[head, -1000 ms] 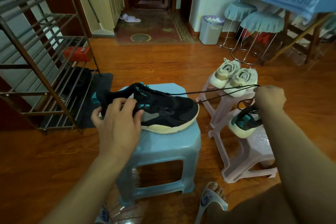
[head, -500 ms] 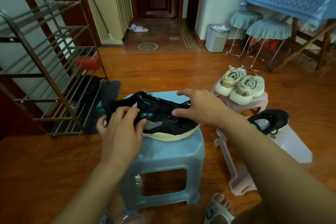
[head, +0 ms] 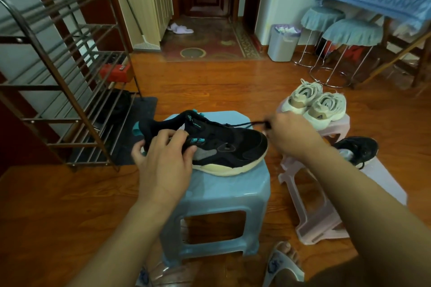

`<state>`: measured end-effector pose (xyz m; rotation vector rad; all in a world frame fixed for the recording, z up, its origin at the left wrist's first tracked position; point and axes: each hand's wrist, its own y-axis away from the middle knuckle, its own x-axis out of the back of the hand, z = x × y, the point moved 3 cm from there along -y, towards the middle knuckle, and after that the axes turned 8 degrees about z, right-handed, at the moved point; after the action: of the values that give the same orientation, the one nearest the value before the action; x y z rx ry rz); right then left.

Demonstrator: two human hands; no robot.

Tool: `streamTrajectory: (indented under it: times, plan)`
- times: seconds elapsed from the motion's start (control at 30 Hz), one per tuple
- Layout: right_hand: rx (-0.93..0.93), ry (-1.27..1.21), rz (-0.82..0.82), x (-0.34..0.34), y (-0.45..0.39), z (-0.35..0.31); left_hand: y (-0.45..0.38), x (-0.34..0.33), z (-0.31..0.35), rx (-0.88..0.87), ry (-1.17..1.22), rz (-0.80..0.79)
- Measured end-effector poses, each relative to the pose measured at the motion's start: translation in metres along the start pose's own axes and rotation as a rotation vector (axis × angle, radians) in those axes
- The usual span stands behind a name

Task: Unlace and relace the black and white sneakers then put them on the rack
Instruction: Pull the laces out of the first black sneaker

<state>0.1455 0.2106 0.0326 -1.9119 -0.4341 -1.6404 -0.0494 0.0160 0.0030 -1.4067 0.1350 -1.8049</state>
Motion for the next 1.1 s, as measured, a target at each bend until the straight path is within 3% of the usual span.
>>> streamTrajectory:
  times: [0.1, 0.23, 0.37, 0.43, 0.47, 0.53, 0.6, 0.67, 0.73, 0.8, 0.93, 1.1]
  plan:
    - [-0.204, -0.088, 0.08, 0.011, 0.004, 0.044, 0.002, -0.002, 0.001, 0.01, -0.004, 0.028]
    - [-0.229, -0.417, 0.108, 0.028, 0.019, 0.037, -0.001, -0.012, 0.018, 0.037, -0.03, 0.072]
    - [-0.325, -0.934, 0.057, 0.048, 0.038, 0.002, 0.005, -0.006, 0.041, 0.092, 0.067, 0.118]
    - [-0.309, -1.326, -0.055, 0.062, 0.047, -0.022, 0.014, 0.015, 0.053, 0.114, 0.376, 0.123]
    - [-0.279, -1.538, -0.126, 0.069, 0.051, -0.037, 0.018, 0.026, 0.057, 0.233, 0.65, 0.01]
    - [-0.187, -1.898, -0.316, 0.08, 0.058, -0.076, 0.029, 0.039, 0.065, 0.637, 1.249, -0.412]
    - [-0.092, -2.057, -0.505, 0.086, 0.066, -0.121, 0.048, 0.053, 0.059, 0.92, 1.604, -0.778]
    - [0.022, -1.851, -0.55, 0.086, 0.074, -0.159, 0.065, 0.08, 0.037, 0.988, 1.843, -0.902]
    - [0.284, -1.372, -0.431, 0.082, 0.078, -0.181, 0.081, 0.113, 0.01, 1.058, 1.967, -0.791]
    - [0.705, -1.008, -0.286, 0.081, 0.084, -0.205, 0.096, 0.144, -0.02, 1.15, 1.986, -0.58]
    - [1.222, -0.572, -0.078, 0.068, 0.111, -0.259, 0.128, 0.201, -0.057, 1.254, 1.793, -0.33]
    - [1.529, -0.428, 0.069, 0.054, 0.162, -0.322, 0.165, 0.233, -0.084, 1.296, 1.44, -0.13]
